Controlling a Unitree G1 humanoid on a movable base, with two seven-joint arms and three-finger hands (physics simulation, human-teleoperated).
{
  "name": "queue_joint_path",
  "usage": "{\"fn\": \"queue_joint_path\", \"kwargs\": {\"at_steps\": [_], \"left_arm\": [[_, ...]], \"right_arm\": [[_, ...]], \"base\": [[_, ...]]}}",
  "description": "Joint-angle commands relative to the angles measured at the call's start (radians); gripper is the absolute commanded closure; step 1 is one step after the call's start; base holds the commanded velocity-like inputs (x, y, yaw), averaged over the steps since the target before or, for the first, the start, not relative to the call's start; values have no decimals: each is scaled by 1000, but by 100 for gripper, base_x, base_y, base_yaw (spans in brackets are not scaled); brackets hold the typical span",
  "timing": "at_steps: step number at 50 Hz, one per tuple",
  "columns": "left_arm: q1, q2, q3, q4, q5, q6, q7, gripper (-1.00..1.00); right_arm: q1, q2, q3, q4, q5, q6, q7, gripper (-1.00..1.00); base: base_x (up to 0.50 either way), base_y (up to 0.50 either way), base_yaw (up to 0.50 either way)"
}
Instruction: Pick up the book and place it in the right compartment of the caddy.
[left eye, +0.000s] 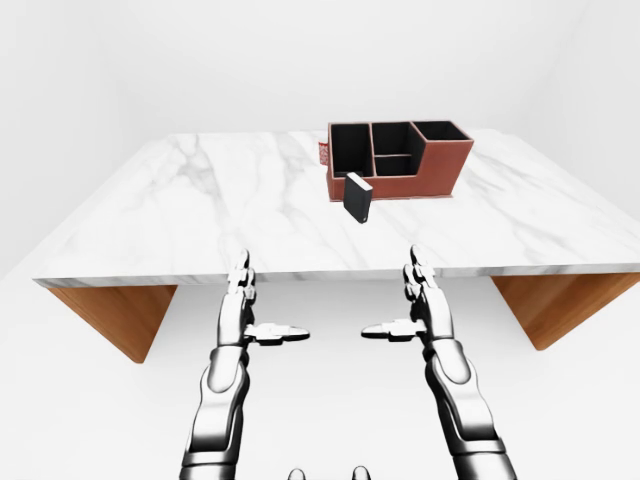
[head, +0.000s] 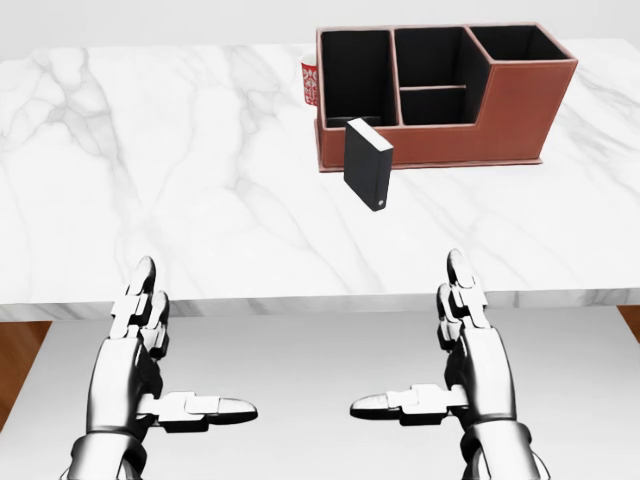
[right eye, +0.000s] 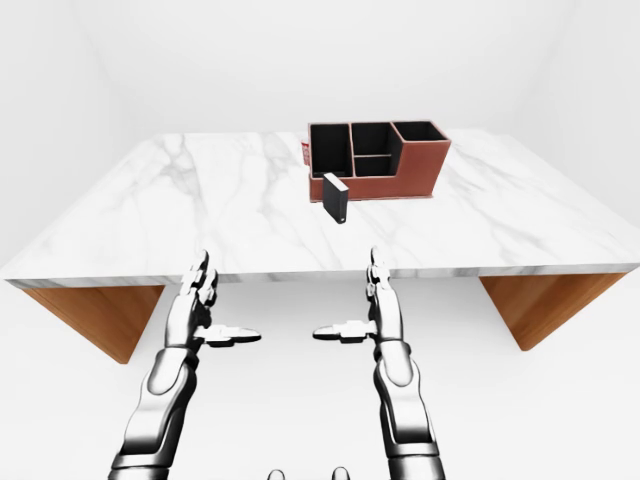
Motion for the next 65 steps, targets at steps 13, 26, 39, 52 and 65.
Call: {"fn": "queue_joint_path", "kwargs": {"at_steps": [13,26,39,52,65], "left_arm": [[0,13,21,16,-3,-15,-33,-100],[2,12,19,4,0,-10,-32,-100],[0,12,19,18,7,-20,-29,-100],[-2,13,23,17,4,-14,-23,-100],[3,12,18,13,11,-19,-23,-100]], "right_arm": [[-2,-8,-12,42,5,-34,29,-100],[-4,-8,-11,49,8,-35,37,-100],[-1,-8,-8,49,0,-39,35,-100],[-7,-9,-6,65,-17,-44,28,-100],[-2,-9,-3,59,-29,-49,28,-100]], "base": [[0,0,0],[0,-40,0],[0,-34,0],[0,-5,0],[31,-5,0]]}}
